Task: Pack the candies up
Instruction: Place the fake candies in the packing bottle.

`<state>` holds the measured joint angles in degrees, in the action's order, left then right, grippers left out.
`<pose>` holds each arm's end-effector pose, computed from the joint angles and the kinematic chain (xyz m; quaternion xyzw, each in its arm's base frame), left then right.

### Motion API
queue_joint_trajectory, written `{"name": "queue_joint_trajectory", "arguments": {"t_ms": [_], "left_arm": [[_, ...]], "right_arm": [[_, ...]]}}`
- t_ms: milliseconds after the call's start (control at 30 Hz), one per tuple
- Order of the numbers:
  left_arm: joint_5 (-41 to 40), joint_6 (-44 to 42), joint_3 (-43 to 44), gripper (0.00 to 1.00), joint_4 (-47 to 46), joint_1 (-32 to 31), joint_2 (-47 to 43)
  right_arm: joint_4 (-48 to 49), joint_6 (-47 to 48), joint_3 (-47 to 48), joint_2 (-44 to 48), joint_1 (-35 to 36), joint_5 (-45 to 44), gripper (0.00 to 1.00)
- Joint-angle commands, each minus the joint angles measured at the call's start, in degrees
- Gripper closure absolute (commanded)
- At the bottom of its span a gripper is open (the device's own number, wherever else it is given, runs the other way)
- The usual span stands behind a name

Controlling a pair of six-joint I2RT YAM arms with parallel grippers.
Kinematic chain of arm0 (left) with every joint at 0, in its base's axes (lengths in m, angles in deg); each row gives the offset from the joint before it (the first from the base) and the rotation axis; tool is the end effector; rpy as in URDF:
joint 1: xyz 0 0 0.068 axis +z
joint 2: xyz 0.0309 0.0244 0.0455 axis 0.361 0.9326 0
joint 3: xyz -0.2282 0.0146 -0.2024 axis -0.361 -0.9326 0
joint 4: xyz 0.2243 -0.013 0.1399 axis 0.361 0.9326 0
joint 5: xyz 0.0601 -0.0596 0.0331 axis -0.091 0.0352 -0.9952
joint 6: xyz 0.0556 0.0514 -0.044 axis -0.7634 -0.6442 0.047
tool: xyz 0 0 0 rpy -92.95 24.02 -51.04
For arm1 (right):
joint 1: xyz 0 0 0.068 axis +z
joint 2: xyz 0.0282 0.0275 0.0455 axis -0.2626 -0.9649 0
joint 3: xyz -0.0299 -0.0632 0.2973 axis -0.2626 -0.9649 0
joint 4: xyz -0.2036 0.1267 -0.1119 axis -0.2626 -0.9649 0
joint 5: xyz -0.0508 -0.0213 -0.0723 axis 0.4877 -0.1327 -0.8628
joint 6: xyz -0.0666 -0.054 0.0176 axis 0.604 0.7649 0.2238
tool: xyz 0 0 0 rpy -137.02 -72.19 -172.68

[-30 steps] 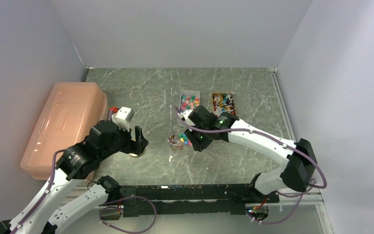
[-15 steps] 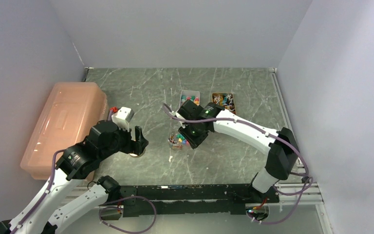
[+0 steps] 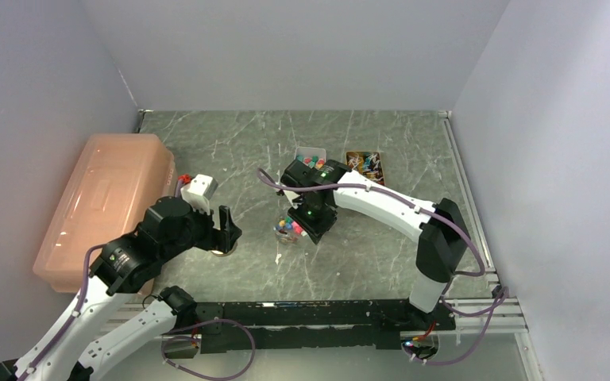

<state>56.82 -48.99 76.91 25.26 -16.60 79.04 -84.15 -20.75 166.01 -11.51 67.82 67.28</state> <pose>0.1030 -0.0722 0.3385 0.1033 0.8722 -0.2080 0.4305 0.2094 0.2817 0.2605 -0.4011 0.9107 0.0722 0.0666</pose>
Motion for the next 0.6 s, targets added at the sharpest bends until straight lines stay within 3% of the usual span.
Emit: {"name": "queue_joint_trajectory", "arguments": {"t_ms": [0,567], "left_arm": [[-0.01,-0.02,0.89,0.16,-1.3,-0.21,-0.81],[0.25,-0.16,0.83,0.16,-1.35,-0.23,-1.72]], "right_arm": [[-3.43,-0.54,3.4,-0.15,0.01,0.58,1.0],[-5.76,-1.53,3.27,1.02,-2.58,5.87,1.0]]}}
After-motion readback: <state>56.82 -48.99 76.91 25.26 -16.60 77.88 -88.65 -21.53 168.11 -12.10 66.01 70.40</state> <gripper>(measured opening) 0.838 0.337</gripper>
